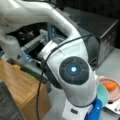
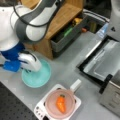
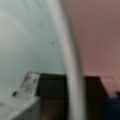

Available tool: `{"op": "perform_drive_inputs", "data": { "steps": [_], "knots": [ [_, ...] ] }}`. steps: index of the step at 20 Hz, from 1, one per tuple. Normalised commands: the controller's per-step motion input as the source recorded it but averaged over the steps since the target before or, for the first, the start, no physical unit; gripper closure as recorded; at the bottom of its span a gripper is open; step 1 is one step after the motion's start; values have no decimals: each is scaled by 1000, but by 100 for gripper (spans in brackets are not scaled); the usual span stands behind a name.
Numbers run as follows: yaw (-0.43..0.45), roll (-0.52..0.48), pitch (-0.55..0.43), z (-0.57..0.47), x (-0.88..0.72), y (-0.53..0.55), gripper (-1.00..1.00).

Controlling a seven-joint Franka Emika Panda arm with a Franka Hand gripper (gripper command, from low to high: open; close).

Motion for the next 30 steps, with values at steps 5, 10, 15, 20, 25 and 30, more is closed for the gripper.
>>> {"op": "perform_drive_inputs", "data": {
  "steps": [5, 10, 15, 20, 25, 30],
  "knots": [
    [-68, -167, -144, 167, -486, 796, 100],
    [-78, -136, -171, -14, -452, 494, 100],
    [-69, -48, -179, -65, -392, 275, 100],
    [-158, -36, -234, -106, -444, -37, 100],
    [-294, -133, -259, -173, -844, -193, 100],
    [-398, -246, -292, -185, -1000, -15, 100]
  ]
}}
